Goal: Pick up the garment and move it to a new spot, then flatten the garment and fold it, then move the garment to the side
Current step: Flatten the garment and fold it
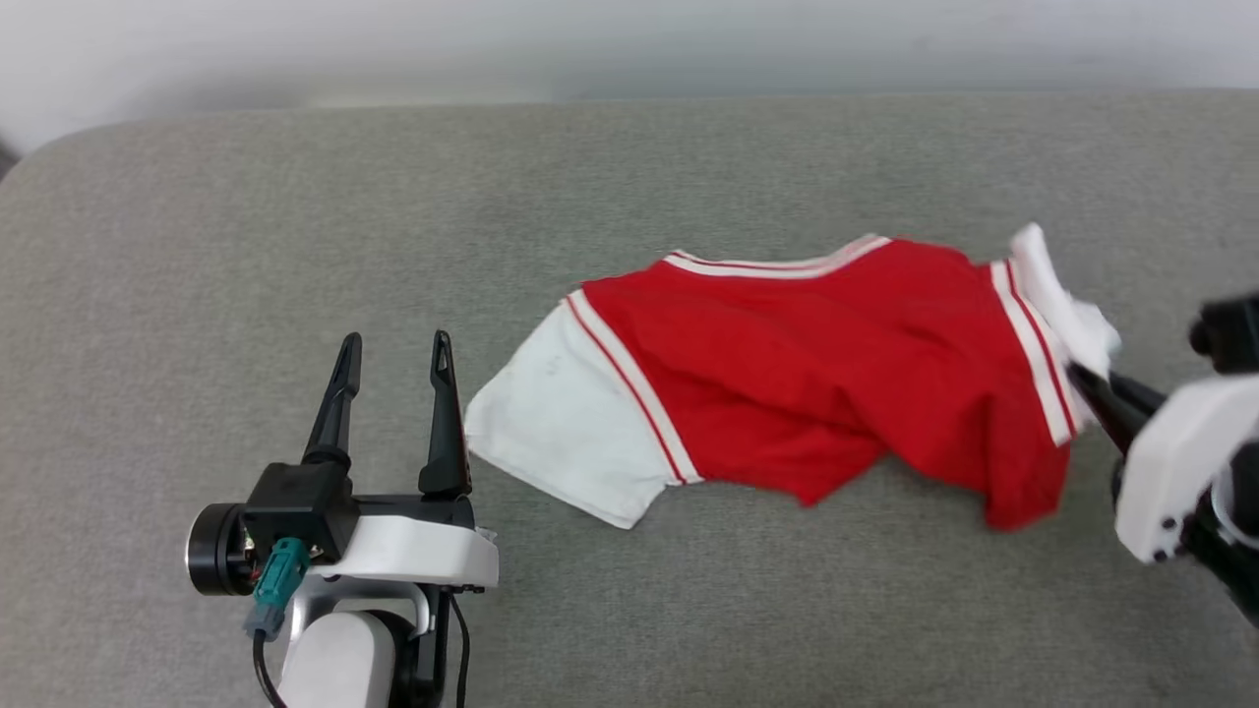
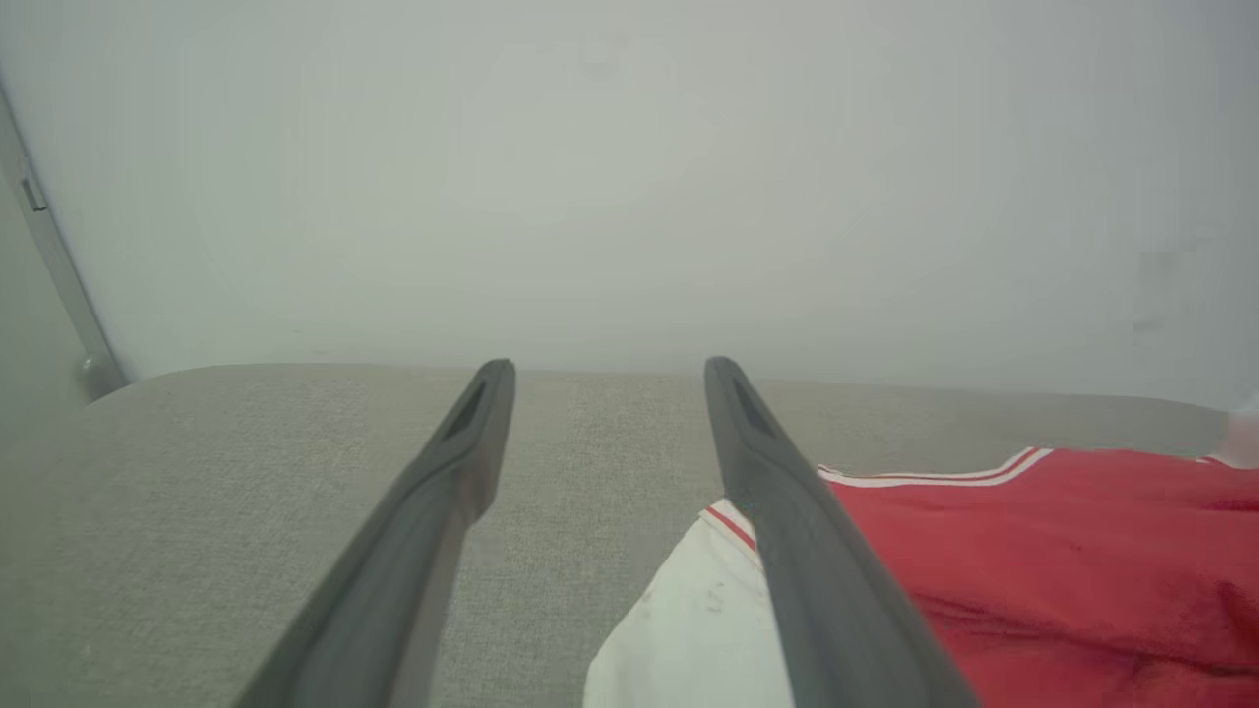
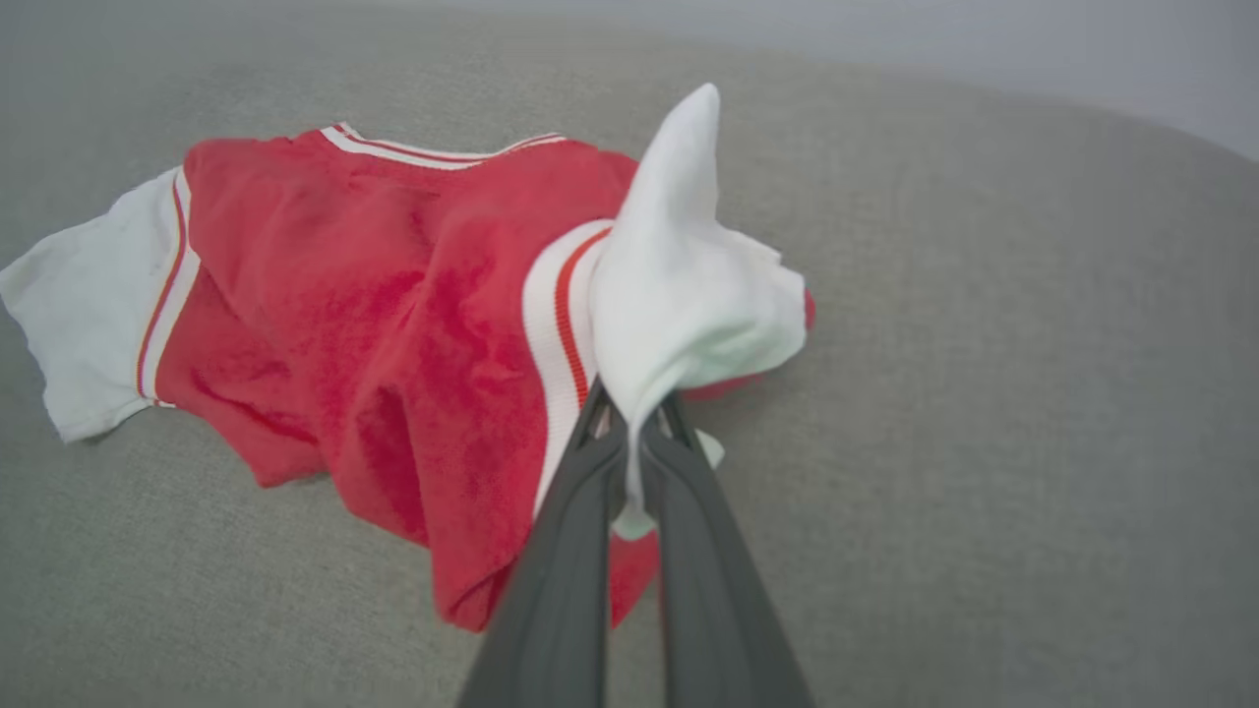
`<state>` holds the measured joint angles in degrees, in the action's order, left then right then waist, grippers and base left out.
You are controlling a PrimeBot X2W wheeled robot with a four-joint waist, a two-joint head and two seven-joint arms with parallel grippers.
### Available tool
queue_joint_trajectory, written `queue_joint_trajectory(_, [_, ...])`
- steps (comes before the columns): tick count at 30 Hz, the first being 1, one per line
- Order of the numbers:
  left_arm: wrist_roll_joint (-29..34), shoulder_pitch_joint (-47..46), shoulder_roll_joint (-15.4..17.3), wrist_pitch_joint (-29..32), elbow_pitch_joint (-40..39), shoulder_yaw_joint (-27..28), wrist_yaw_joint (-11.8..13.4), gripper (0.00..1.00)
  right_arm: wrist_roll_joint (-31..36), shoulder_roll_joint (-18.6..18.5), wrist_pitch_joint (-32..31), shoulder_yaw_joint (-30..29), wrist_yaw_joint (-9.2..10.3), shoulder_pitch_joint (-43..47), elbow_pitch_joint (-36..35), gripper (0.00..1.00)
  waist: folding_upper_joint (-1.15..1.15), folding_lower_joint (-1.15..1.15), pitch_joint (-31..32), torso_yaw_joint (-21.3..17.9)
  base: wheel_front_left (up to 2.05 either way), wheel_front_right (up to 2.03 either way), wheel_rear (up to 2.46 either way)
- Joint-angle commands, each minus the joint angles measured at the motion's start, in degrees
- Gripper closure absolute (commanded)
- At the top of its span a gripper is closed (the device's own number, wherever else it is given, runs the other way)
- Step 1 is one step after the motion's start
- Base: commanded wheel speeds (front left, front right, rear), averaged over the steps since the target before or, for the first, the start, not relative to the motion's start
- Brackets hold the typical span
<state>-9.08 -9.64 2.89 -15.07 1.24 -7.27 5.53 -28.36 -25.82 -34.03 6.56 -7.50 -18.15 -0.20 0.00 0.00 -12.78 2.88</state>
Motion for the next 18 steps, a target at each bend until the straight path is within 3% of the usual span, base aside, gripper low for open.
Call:
queue_joint_trajectory(1, [0.3, 0.2, 0.0, -0.1, 0.4, 0.0, -0.4, 0.00, 0.4, 2.1, 0.7, -3.5, 0.02, 4.0, 1.0, 1.00, 0.00, 0.00, 0.5, -1.7, 0.00, 0.00, 0.00])
queue_joint_trajectory(9, [0.7, 0.9, 0.0, -0.1, 1.5, -0.2, -0.9, 0.00, 1.5, 11.3, 3.3, -12.8, 0.02, 16.4, 5.5, 1.00, 0.00, 0.00, 1.0, -3.3, 0.00, 0.00, 0.00])
queue_joint_trajectory(11, [0.6, 1.1, 0.0, -0.1, 1.8, -0.1, -1.0, 0.00, 2.5, 13.5, 4.5, -14.1, 0.02, 18.6, 6.5, 0.94, 0.00, 0.00, 1.0, -3.5, 0.00, 0.00, 0.00])
queue_joint_trajectory(12, [0.6, 1.2, 0.0, -0.1, 2.0, -0.1, -1.2, 0.00, 3.0, 14.6, 5.5, -14.9, 0.03, 19.5, 6.8, 0.82, 0.00, 0.00, 1.1, -3.5, 0.00, 0.00, 0.00])
queue_joint_trajectory(13, [0.6, 1.3, 0.0, -0.1, 2.1, 0.0, -1.3, 0.00, 3.6, 15.8, 6.6, -15.6, 0.03, 20.4, 7.2, 0.58, 0.00, 0.00, 1.2, -3.5, 0.00, 0.00, 0.00])
queue_joint_trajectory(14, [0.6, 1.5, 0.0, -0.1, 2.2, 0.0, -1.4, 0.00, 4.3, 17.0, 7.5, -16.3, 0.03, 21.1, 7.5, 0.23, 0.00, 0.00, 1.3, -3.5, 0.00, 0.00, 0.00])
queue_joint_trajectory(15, [0.6, 1.7, 0.0, -0.1, 2.4, 0.1, -1.4, 0.00, 5.2, 17.9, 9.1, -17.1, 0.03, 21.6, 7.5, 0.02, 0.00, 0.00, 1.4, -3.5, 0.00, 0.00, 0.00])
queue_joint_trajectory(18, [0.6, 2.1, 0.0, -0.1, 2.6, 0.5, -1.6, 0.00, 7.5, 19.8, 15.5, -18.8, 0.01, 21.0, 6.3, 0.00, 0.00, 0.00, 1.6, -3.5, 0.00, 0.00, 0.00])
